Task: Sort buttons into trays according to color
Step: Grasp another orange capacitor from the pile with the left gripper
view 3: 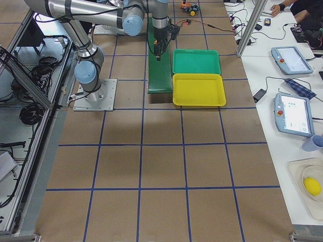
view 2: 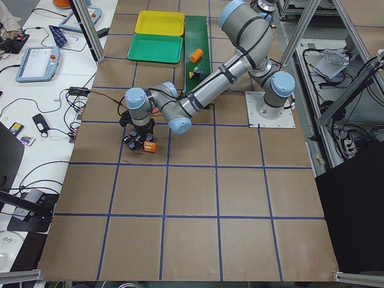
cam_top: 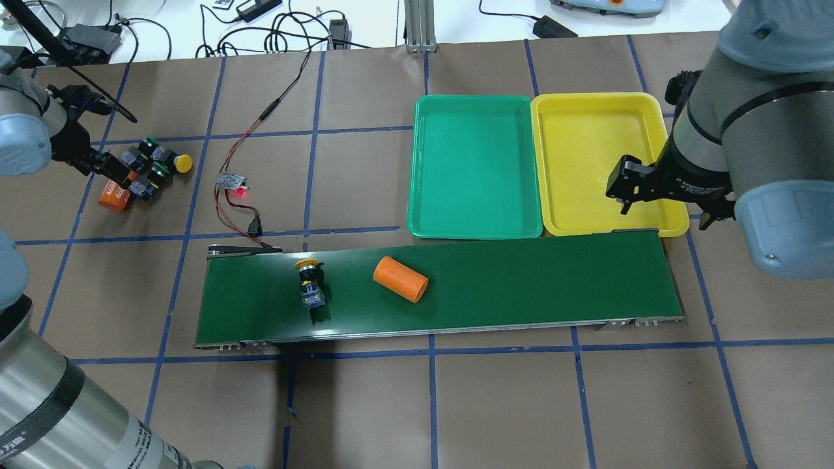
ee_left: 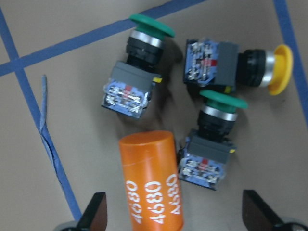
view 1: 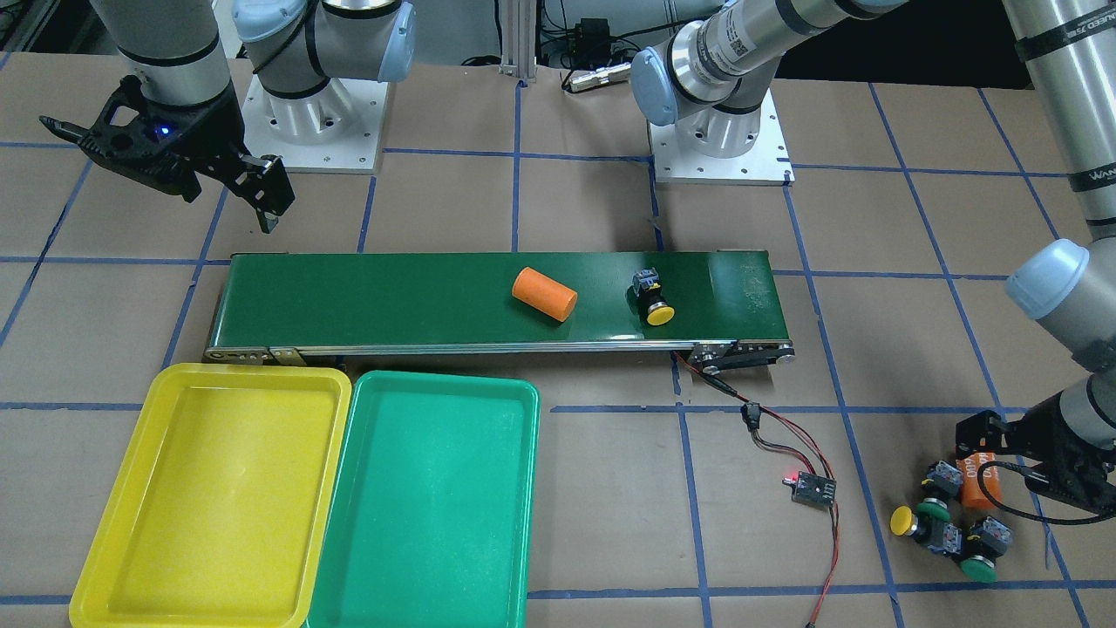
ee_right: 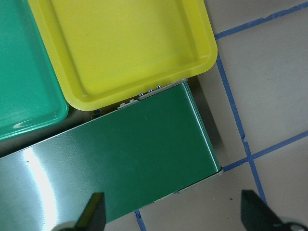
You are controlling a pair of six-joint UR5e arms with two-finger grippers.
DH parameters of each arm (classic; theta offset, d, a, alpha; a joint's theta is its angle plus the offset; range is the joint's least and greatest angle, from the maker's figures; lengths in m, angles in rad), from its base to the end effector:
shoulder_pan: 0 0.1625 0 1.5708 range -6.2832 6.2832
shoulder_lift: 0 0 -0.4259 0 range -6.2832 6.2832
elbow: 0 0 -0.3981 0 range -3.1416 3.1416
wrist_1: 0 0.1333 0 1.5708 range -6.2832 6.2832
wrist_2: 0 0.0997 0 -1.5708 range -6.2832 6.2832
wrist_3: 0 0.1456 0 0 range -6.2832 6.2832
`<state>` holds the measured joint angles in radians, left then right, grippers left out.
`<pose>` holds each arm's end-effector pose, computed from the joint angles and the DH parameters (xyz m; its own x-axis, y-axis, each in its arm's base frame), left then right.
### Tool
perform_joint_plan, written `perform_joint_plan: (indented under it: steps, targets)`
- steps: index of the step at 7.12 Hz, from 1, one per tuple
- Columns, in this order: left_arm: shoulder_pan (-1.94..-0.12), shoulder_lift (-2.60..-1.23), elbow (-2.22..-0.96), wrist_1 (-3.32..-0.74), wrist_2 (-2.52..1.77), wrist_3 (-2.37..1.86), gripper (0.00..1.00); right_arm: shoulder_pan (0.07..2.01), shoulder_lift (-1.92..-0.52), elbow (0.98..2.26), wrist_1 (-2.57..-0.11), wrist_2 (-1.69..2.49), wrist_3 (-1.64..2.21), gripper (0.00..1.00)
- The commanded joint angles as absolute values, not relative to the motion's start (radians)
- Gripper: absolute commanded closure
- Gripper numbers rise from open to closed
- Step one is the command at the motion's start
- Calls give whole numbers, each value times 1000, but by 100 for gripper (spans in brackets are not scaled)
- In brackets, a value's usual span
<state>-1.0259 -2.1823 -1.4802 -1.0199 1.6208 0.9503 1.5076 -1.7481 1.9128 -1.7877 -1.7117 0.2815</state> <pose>0.2519 -0.6587 0.1707 -0.9177 0.3937 -0.0534 0.3930 0.9192 0.0232 0.0858 -0.4310 0.3777 -0.9313 0.3440 0.1202 0.3350 0.9380 -0.0891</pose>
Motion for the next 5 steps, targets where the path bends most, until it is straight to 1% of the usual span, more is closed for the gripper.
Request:
perform_joint_plan:
  steps: [1, 4, 5]
  targets:
    - [-1003, -2213, -1471, -1017, 1618, 1066, 0, 1506, -1749, 1913, -1787, -1717, 276, 0]
    - [-1003, -2230, -1474, -1015, 1608, 1074, 0, 1506, -1747, 1911, -1792, -1710, 279, 0]
    - [-1003, -2236, -1474, -1015, 1609, 1075, 14, 1506, -1747, 1911, -1792, -1709, 279, 0]
